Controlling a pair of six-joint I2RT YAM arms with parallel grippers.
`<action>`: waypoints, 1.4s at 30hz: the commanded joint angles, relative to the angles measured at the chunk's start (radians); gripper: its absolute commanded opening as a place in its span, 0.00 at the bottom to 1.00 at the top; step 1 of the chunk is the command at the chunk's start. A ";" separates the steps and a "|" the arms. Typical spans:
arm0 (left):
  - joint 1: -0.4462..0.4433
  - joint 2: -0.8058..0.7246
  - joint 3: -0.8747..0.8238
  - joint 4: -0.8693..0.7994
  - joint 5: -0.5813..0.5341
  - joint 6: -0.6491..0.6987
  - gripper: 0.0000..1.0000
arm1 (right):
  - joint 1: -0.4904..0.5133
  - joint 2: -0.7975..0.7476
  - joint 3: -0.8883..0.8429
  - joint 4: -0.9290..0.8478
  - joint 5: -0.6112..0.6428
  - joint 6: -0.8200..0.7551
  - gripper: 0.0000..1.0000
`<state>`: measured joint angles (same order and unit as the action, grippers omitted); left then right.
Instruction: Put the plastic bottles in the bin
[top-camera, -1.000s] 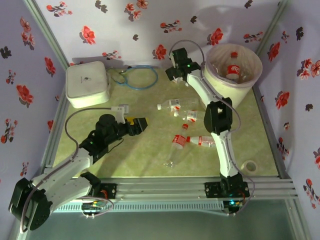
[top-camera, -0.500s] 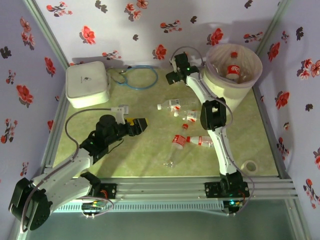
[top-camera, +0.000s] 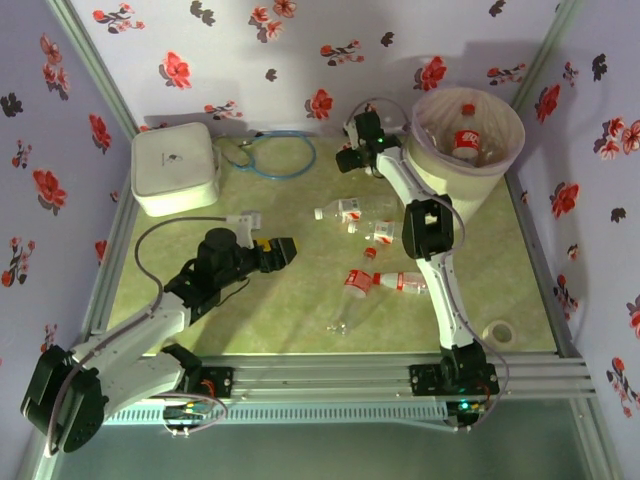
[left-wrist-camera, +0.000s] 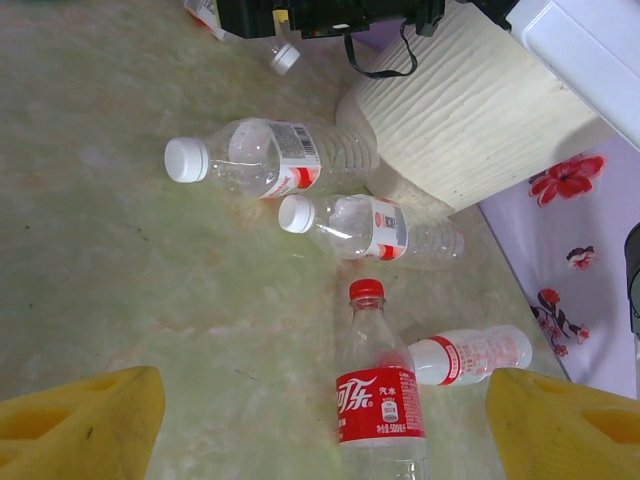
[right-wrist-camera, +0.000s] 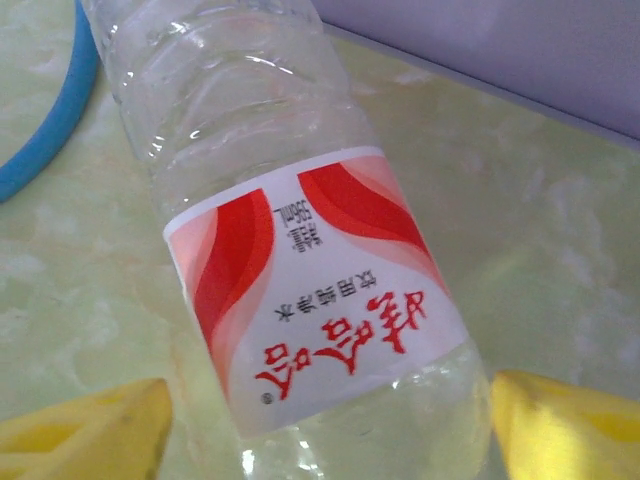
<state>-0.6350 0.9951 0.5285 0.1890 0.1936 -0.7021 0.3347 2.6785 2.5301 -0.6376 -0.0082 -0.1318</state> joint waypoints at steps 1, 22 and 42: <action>0.008 0.006 0.033 -0.003 -0.008 -0.010 0.84 | 0.010 -0.023 -0.038 0.006 0.003 -0.005 0.73; 0.009 0.013 0.020 -0.006 -0.015 -0.007 0.85 | 0.087 -0.399 -0.148 -0.007 0.109 -0.042 0.51; 0.011 0.218 0.068 0.129 0.022 -0.034 0.84 | -0.190 -1.172 -0.694 -0.085 0.402 0.167 0.52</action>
<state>-0.6338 1.1824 0.5564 0.2432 0.1890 -0.7204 0.1982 1.5272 1.8896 -0.6800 0.3527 -0.0528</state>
